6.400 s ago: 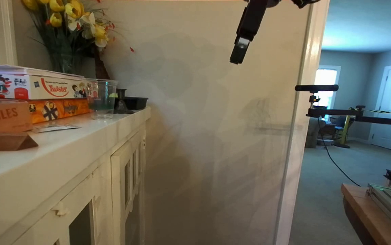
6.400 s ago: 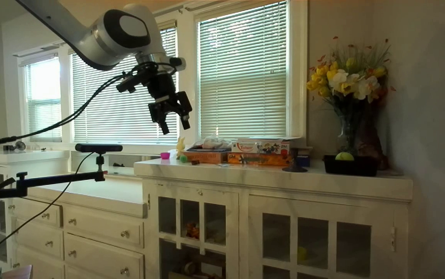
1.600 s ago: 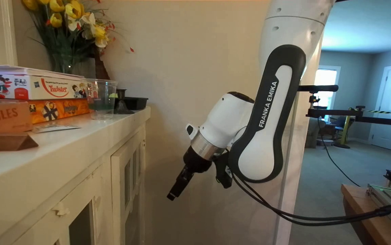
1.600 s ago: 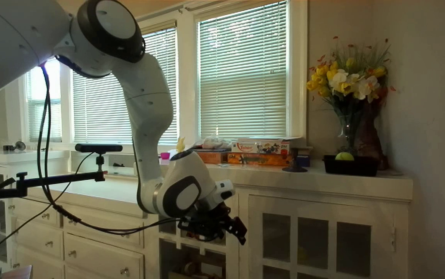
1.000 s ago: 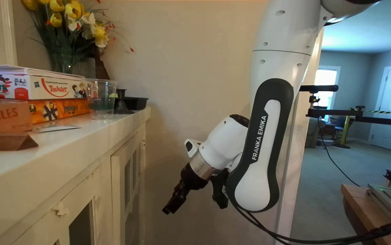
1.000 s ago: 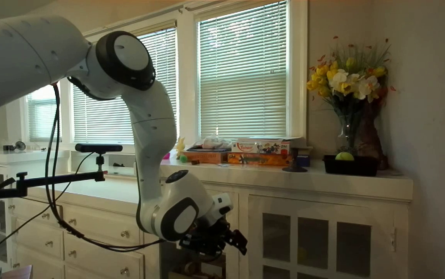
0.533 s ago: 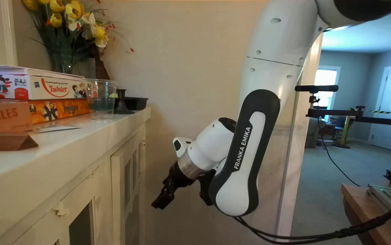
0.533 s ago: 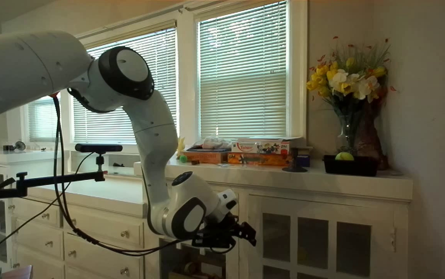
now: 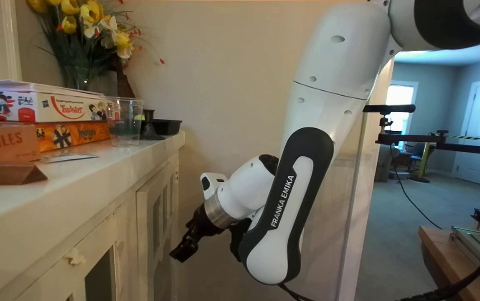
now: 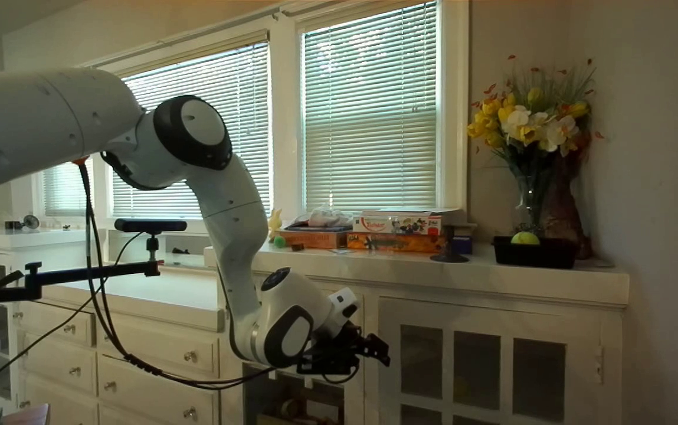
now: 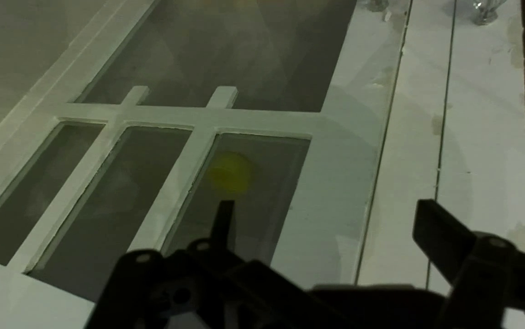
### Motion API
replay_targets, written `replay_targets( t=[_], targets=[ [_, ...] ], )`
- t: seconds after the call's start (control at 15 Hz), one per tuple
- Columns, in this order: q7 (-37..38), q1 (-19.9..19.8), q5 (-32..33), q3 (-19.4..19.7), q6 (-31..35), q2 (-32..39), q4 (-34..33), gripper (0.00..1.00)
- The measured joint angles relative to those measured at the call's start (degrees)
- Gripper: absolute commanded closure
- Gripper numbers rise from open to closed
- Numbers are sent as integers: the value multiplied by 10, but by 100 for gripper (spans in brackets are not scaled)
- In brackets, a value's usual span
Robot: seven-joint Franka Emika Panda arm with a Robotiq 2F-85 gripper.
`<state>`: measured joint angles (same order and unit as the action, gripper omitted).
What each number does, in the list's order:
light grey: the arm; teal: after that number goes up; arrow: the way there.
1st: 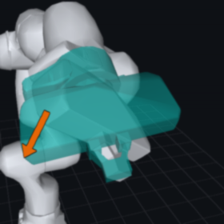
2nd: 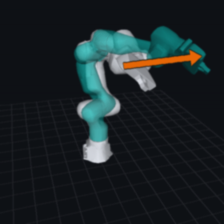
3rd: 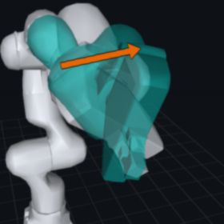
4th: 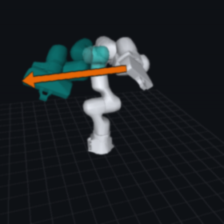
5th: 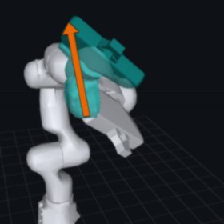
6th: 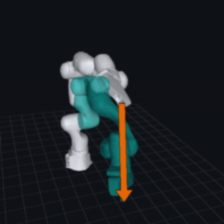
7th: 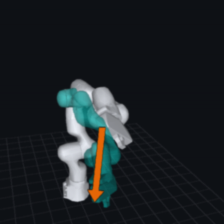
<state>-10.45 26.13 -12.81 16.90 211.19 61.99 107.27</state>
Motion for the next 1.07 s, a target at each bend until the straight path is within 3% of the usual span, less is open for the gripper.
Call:
replay_targets(
  t=[1.07],
  targets=[
    [0, -4, -18, 0, 46, 32, -11, 0]
  ],
)
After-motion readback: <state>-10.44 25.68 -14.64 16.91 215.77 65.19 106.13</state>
